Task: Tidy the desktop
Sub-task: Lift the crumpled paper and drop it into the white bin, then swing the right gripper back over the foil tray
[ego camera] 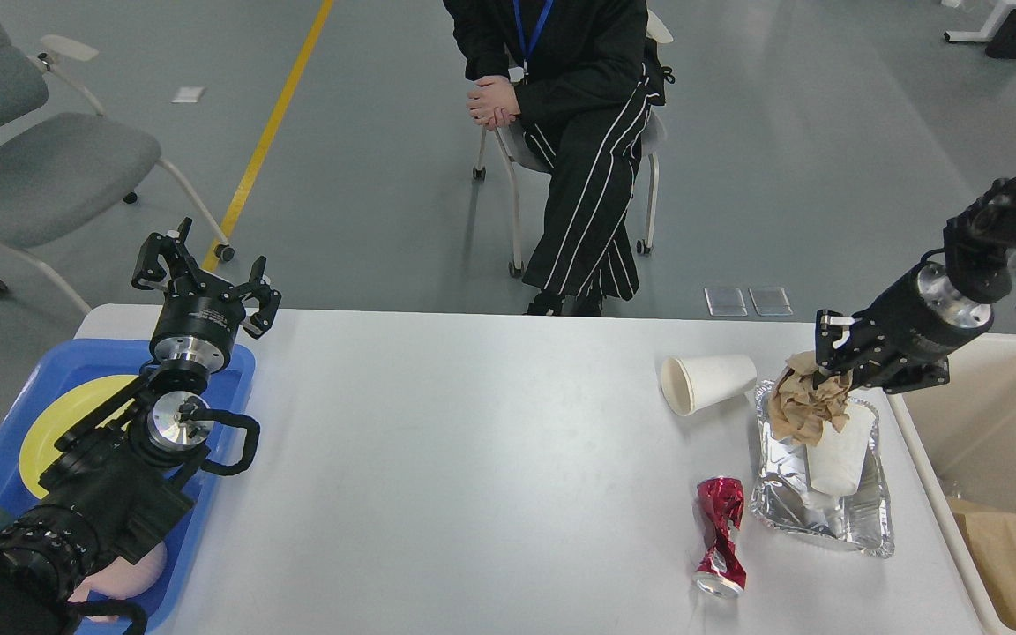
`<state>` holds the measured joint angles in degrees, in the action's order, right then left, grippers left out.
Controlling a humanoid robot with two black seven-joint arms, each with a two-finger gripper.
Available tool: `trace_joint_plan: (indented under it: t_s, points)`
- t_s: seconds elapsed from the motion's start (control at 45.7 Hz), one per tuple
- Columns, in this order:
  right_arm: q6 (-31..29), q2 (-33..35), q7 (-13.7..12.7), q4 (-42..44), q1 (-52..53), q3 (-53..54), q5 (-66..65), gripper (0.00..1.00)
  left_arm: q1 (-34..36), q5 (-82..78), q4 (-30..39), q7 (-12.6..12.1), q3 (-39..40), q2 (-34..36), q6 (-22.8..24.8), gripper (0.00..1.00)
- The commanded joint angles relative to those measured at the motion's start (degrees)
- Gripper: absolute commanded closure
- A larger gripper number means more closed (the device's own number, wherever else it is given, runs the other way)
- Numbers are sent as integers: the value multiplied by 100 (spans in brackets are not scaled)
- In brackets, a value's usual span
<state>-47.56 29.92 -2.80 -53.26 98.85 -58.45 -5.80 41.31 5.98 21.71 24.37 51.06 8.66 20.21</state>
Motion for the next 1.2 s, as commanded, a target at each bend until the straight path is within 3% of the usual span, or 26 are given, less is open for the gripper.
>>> trace_joint_plan:
  t_s: [0.0,0.285,0.438,0.569,0.788,0.854,1.007,1.029,1.051,1.095,1.117,1.182]
  points:
    - [-210,364,-1,-175,853,88,0,100,0,0,0,6,0,4,0,4]
    - [-79,673,-1,17,1813,141,9,100,0,0,0,-2,0,4,0,4]
    - [895,874,-1,88,1524,229,9,100,0,0,0,-2,0,-5,0,4]
    - [2389,1199,-1,211,637,255,9,100,0,0,0,-2,0,-5,0,4]
    - [5114,1314,34,940,-2341,772,9,100,0,0,0,-2,0,4,0,4]
    - [5476,1305,34,1133,-3089,1255,9,100,0,0,0,-2,0,-5,0,4]
    - [5503,1165,34,1573,-4189,2012,9,99,0,0,0,-2,0,-5,0,4]
    - [5511,1104,34,1652,-4268,2039,9,84,0,0,0,-2,0,-5,0,4]
    - [5546,1042,34,1740,-4356,2048,9,62,0,0,0,-2,0,4,0,4]
    - [5608,928,43,2038,-4549,2048,9,6,0,0,0,-2,0,4,0,4]
    - [5608,858,52,2205,-4646,2065,9,0,0,0,0,-2,0,-5,0,4]
    - [5617,542,61,2671,-4919,2065,9,0,0,0,0,6,0,-5,0,4]
